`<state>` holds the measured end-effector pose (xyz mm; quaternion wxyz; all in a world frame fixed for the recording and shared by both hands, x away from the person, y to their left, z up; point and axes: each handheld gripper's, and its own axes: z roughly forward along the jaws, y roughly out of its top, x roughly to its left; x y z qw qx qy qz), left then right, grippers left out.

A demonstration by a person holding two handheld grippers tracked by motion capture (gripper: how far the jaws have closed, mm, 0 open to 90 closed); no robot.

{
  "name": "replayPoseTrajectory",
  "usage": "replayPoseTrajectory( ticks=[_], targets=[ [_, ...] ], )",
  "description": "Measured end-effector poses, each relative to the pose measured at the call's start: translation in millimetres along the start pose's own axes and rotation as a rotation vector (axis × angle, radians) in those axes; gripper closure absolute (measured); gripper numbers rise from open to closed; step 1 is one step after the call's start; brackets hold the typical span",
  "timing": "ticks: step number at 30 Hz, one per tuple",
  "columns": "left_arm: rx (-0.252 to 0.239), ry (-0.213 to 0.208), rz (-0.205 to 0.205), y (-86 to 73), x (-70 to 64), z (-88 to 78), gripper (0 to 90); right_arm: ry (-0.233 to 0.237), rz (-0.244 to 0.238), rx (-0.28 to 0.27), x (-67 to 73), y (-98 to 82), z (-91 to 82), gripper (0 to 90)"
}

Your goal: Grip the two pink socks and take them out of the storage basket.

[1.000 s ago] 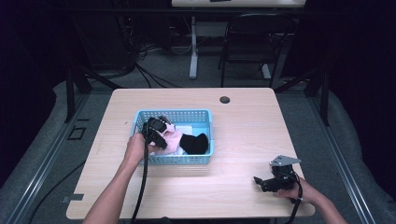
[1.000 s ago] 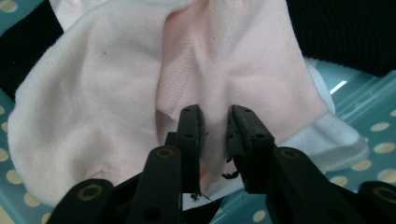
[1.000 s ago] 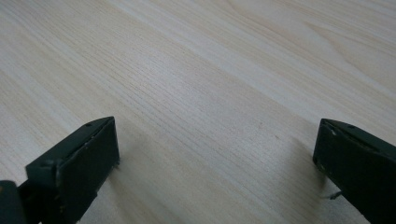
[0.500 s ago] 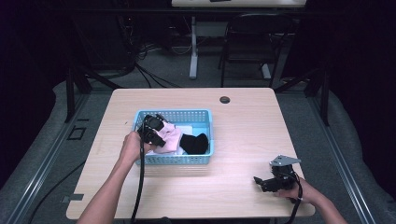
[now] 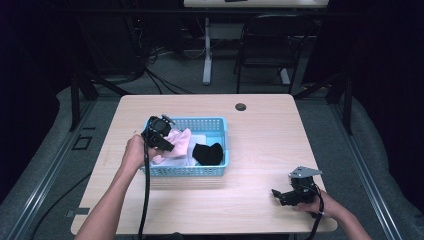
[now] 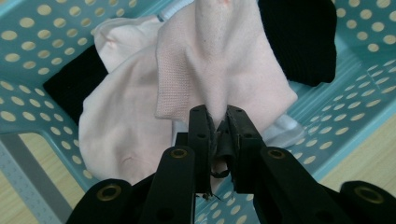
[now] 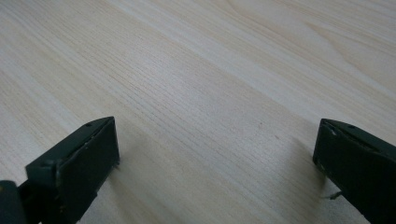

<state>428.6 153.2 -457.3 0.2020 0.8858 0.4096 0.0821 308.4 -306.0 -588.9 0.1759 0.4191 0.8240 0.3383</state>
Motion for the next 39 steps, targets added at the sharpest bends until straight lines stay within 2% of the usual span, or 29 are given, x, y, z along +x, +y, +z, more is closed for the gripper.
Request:
replayPoseTrajectory(
  ticks=[8,21,32,39],
  targets=[
    [-0.004,0.002,0.014,2.2,1.2,-14.2,81.4,0.0,0.0,0.0,0.0,0.0,0.0,0.0],
    [-0.035,-0.004,0.006,1.4,7.9,-35.7,81.2,0.001,-0.001,0.001,0.0,0.0,0.0,0.0],
    [-0.068,0.027,-0.011,-2.2,17.8,-64.6,81.3,0.001,0.0,0.0,0.0,0.0,0.0,0.0],
    [-0.083,0.042,-0.031,-8.6,25.6,-75.1,81.3,0.0,0.0,0.0,0.0,0.0,0.1,0.0]
  ],
)
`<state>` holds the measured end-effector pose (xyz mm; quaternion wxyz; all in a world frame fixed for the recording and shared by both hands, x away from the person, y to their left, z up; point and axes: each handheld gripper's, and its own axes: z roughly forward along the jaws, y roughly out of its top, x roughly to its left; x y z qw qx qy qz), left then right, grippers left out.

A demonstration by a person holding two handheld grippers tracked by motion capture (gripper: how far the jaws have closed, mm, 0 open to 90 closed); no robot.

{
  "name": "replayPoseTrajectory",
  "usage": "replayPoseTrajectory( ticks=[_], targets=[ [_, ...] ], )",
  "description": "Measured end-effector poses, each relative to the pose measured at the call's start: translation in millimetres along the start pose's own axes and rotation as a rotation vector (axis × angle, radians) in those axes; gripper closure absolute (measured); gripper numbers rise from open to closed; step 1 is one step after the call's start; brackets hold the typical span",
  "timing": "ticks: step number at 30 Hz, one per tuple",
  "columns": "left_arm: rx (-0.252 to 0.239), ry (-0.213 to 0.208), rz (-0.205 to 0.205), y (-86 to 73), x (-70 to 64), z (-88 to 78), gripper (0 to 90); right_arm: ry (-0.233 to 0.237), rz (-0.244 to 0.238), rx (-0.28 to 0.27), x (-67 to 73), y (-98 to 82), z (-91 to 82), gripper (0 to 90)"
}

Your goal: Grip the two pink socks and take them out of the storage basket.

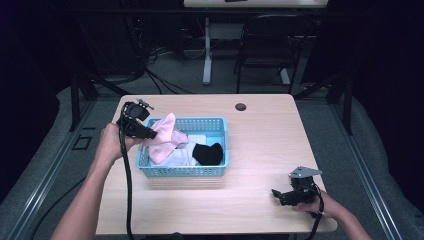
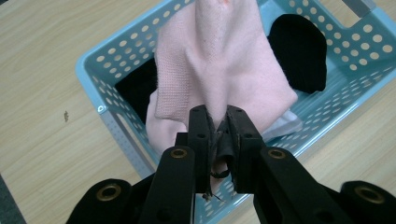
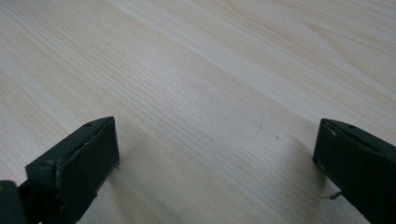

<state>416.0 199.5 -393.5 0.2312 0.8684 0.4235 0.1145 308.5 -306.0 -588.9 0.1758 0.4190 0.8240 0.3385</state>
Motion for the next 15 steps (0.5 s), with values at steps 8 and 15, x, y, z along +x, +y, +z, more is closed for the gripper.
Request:
replayPoseTrajectory(
  ticks=[8,15],
  targets=[
    [-0.022,0.014,-0.037,-10.0,14.3,-9.3,81.3,0.0,0.0,0.0,0.0,0.0,0.0,0.0],
    [-0.029,0.043,-0.075,-24.7,28.7,-20.0,81.4,0.0,-0.001,-0.001,0.0,0.0,0.1,0.0]
  ],
)
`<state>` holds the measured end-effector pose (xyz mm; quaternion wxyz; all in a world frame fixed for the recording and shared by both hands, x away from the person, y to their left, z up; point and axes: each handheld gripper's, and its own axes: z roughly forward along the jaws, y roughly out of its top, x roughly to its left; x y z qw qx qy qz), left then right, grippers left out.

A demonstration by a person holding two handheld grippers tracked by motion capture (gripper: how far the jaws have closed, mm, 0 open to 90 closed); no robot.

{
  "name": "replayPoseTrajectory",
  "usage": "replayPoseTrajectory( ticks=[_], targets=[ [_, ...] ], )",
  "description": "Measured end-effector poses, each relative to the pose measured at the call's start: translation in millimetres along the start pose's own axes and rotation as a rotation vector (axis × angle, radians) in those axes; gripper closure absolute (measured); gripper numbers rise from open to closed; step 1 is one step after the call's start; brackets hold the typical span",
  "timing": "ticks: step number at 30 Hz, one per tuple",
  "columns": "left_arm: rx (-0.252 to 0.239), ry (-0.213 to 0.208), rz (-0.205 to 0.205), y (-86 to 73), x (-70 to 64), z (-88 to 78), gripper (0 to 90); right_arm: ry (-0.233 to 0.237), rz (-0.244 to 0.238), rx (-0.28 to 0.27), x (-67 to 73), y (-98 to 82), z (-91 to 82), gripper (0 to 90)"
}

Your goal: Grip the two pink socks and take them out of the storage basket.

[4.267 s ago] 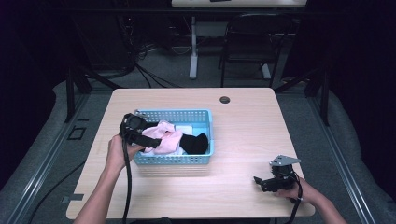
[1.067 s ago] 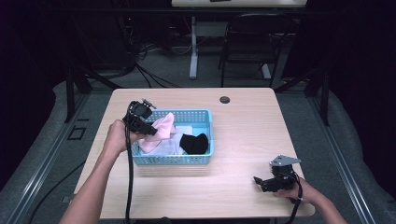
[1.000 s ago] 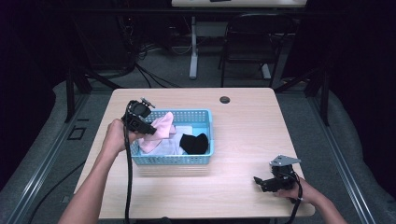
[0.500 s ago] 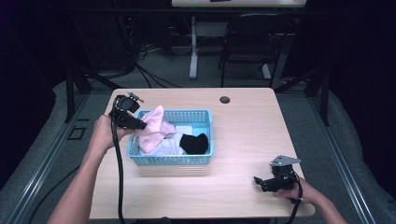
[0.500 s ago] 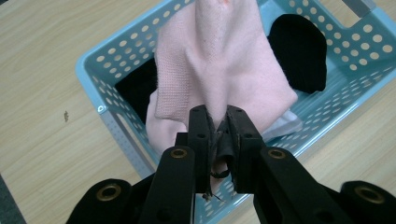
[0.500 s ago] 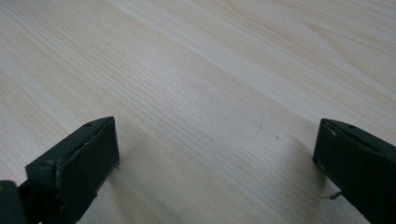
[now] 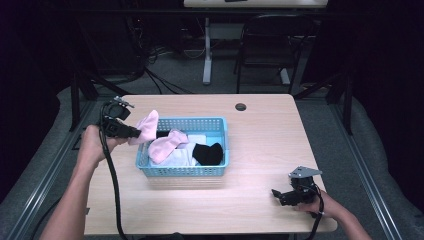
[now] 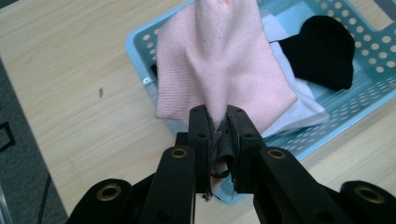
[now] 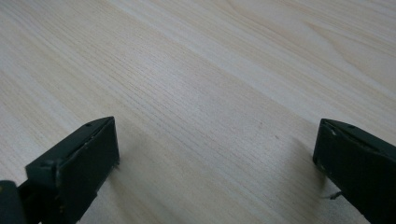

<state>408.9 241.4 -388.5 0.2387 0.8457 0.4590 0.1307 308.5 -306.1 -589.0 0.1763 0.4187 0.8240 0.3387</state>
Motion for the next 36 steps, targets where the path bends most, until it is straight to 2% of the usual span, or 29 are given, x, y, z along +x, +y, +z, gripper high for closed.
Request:
replayPoseTrajectory(
  ticks=[11,14,17,21,23,24,27,28,31,32,36],
  targets=[
    [0.003,0.049,-0.059,-26.0,27.6,-13.9,81.3,0.0,0.001,0.001,0.0,0.0,0.0,0.0],
    [-0.003,0.061,-0.106,-40.0,41.5,-15.4,81.3,0.001,0.002,0.0,0.0,0.0,0.1,0.0],
    [0.004,0.068,-0.126,-47.1,48.2,-14.1,81.4,0.001,0.002,0.001,0.0,0.0,0.1,0.0],
    [0.028,0.084,-0.166,-62.4,59.8,-5.0,81.4,0.001,0.002,0.001,0.0,0.0,0.1,0.0],
    [0.032,0.088,-0.175,-65.9,61.6,-1.6,81.4,0.003,0.004,-0.001,0.1,0.0,0.1,0.0],
    [0.056,0.133,-0.16,-69.5,61.3,5.0,81.4,0.001,0.002,0.0,0.0,0.0,0.1,0.0],
    [0.07,0.132,-0.161,-74.2,61.7,13.5,81.5,0.001,0.003,0.001,0.0,0.1,0.1,0.0],
    [0.088,0.133,-0.167,-78.6,62.7,22.5,81.4,0.002,0.003,0.0,0.0,0.0,0.1,0.0],
    [0.095,0.13,-0.181,-82.9,64.4,30.4,81.4,0.0,0.002,0.0,0.0,0.0,0.1,0.0],
    [0.109,0.13,-0.192,-86.9,65.3,37.9,81.4,0.0,0.002,0.0,0.0,0.0,0.1,0.0],
    [0.125,0.129,-0.203,-92.7,68.4,47.0,81.5,0.003,0.004,-0.001,0.0,0.0,0.2,0.0]
  ],
)
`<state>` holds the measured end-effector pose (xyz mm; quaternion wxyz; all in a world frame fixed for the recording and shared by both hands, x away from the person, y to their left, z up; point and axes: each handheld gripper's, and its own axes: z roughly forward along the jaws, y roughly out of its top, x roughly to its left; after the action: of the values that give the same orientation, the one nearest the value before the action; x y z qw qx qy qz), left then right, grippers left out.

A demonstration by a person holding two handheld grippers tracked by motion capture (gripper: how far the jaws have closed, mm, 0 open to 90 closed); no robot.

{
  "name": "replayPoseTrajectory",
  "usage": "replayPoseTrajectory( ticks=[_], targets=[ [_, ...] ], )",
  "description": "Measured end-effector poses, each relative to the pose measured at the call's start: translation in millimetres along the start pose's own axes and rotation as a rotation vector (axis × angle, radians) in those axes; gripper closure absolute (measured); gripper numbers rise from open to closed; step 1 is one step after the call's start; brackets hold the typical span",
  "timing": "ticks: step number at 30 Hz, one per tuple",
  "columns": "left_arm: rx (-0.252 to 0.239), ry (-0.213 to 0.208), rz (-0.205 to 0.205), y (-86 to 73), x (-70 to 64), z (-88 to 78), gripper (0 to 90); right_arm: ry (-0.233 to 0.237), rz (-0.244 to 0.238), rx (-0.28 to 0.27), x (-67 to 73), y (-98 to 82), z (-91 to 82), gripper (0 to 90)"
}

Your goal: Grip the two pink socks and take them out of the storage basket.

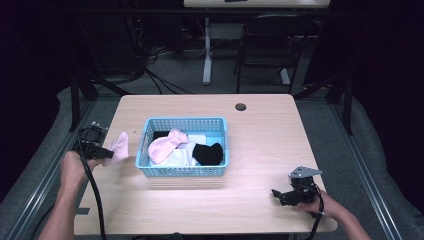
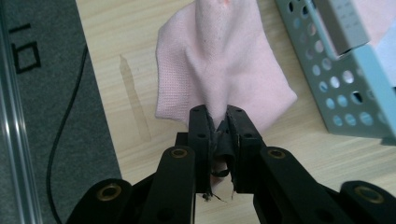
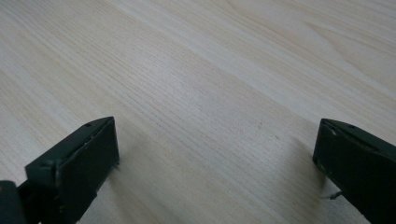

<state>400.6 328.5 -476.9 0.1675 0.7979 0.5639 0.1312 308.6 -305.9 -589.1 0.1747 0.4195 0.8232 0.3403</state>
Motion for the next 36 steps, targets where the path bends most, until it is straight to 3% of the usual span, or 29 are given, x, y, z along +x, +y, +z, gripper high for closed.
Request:
replayPoseTrajectory(
  ticks=[2,10,15,16,17,19,20,23,25,30,36],
  targets=[
    [0.012,-0.006,-0.024,-4.1,2.0,9.7,81.4,-0.002,-0.001,0.002,-0.1,0.0,-0.1,0.0],
    [0.055,-0.031,-0.05,-14.0,4.1,33.3,81.4,-0.002,-0.001,0.002,-0.1,0.0,-0.1,0.0],
    [0.072,-0.059,-0.054,-16.7,4.0,39.1,78.1,-0.002,-0.001,0.002,-0.1,0.0,-0.1,0.0],
    [0.064,-0.053,-0.071,-16.9,4.8,38.0,64.8,-0.002,-0.002,0.002,0.0,0.0,-0.1,0.0],
    [0.064,-0.053,-0.071,-16.9,4.8,38.0,58.7,-0.002,-0.002,0.002,0.0,0.0,-0.1,0.0],
    [0.044,-0.058,-0.08,-16.0,5.9,33.0,48.1,-0.002,-0.001,0.002,0.0,0.0,-0.1,0.0],
    [0.035,-0.054,-0.086,-14.9,6.1,29.6,48.1,-0.002,-0.001,0.002,0.0,0.0,-0.1,0.0],
    [-0.011,-0.051,-0.074,-5.3,5.5,9.1,30.3,-0.002,-0.001,0.002,-0.1,0.0,-0.1,0.0],
    [-0.022,-0.05,-0.068,-1.5,3.7,3.8,27.5,-0.002,-0.001,0.002,-0.1,0.0,-0.1,0.0],
    [-0.081,-0.047,-0.007,23.9,-12.5,-19.5,15.4,-0.003,-0.002,0.002,0.1,0.1,-0.1,0.0],
    [-0.093,-0.055,0.038,43.2,-28.5,-21.8,8.2,-0.002,-0.003,0.003,0.0,0.1,-0.1,0.0]
  ],
)
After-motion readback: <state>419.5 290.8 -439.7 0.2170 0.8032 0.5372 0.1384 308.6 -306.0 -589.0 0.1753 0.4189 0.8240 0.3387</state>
